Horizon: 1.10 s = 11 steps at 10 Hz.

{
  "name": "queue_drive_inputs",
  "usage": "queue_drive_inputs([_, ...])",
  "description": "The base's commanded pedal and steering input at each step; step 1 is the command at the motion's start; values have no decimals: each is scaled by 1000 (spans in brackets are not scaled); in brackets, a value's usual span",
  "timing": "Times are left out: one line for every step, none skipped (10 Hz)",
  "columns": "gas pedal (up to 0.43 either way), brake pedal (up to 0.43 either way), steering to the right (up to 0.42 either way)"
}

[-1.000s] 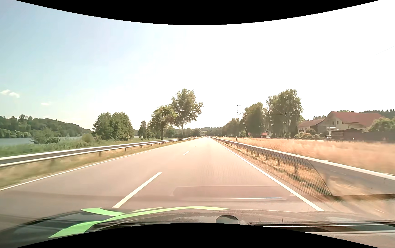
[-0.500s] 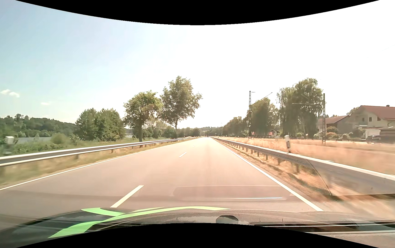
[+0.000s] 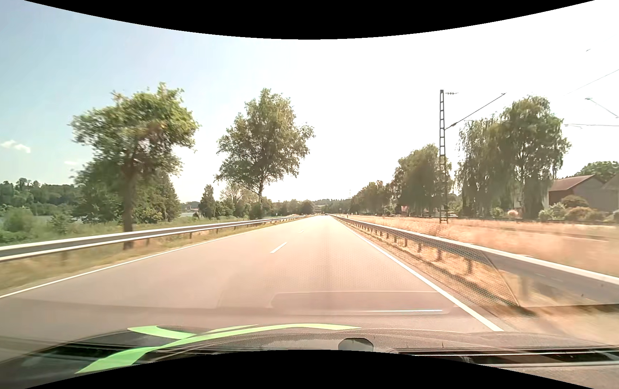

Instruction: Follow the waypoints while adhering to traffic rules and regulations

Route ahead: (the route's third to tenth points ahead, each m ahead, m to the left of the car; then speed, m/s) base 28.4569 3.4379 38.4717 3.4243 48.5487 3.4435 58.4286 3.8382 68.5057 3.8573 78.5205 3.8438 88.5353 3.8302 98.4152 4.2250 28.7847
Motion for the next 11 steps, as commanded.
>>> queue_drive_inputs([311,0,0])
queue_drive_inputs([311,0,-1])
queue_drive_inputs([311,0,-1])
queue_drive_inputs([311,0,0])
queue_drive_inputs([311,0,-1])
queue_drive_inputs([311,0,-1])
queue_drive_inputs([280,0,0])
queue_drive_inputs([248,0,-1])
queue_drive_inputs([240,0,-1])
queue_drive_inputs([240,0,-1])
queue_drive_inputs([228,0,0])
